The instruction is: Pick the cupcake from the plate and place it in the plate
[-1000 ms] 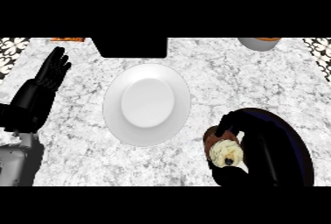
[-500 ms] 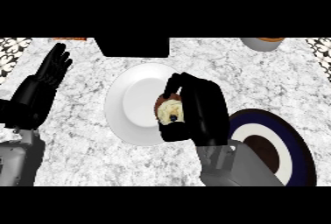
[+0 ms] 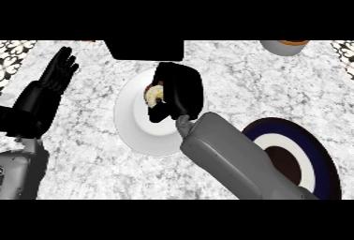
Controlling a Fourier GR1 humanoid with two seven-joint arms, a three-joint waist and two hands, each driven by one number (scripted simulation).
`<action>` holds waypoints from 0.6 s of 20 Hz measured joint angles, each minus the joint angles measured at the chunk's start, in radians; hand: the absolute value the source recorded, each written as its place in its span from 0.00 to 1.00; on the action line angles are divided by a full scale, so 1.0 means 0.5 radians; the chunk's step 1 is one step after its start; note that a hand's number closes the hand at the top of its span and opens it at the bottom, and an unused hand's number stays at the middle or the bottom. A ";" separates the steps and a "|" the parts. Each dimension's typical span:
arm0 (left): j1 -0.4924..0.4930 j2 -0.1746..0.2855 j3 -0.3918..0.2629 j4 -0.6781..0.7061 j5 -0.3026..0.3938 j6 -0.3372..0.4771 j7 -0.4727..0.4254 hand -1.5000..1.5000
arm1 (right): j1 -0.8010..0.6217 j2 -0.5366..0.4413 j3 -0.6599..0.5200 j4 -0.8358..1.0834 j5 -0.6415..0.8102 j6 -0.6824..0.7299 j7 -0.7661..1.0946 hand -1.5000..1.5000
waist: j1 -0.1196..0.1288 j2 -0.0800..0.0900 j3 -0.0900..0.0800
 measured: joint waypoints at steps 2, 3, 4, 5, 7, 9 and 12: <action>0.016 -0.010 -0.006 0.011 -0.002 -0.011 -0.022 0.50 | -0.088 0.002 0.060 0.199 -0.084 -0.100 -0.035 1.00 | 0.013 0.003 0.000; -0.003 -0.016 -0.014 0.011 -0.009 -0.007 -0.015 0.50 | -0.127 0.003 0.089 0.292 -0.125 -0.138 -0.063 1.00 | 0.016 0.005 0.000; -0.030 -0.014 -0.010 0.019 -0.002 -0.013 -0.008 0.50 | -0.162 0.003 0.109 0.387 -0.169 -0.153 -0.095 1.00 | 0.024 0.008 0.000; -0.041 -0.018 -0.017 0.018 -0.008 -0.012 -0.003 0.50 | -0.180 0.004 0.124 0.462 -0.232 -0.170 -0.134 1.00 | 0.027 0.009 0.000; -0.062 -0.030 -0.026 0.033 -0.014 -0.011 -0.007 0.50 | -0.229 0.004 0.113 0.594 -0.349 -0.268 -0.174 0.00 | 0.045 0.016 0.000; -0.069 -0.043 -0.038 0.033 -0.016 -0.013 -0.007 0.50 | -0.265 0.005 0.114 0.720 -0.458 -0.362 -0.204 0.00 | 0.065 0.021 0.000; -0.089 -0.065 -0.066 0.036 -0.028 -0.011 -0.003 0.50 | -0.286 0.005 0.148 0.845 -0.638 -0.473 -0.293 0.00 | 0.100 0.030 0.001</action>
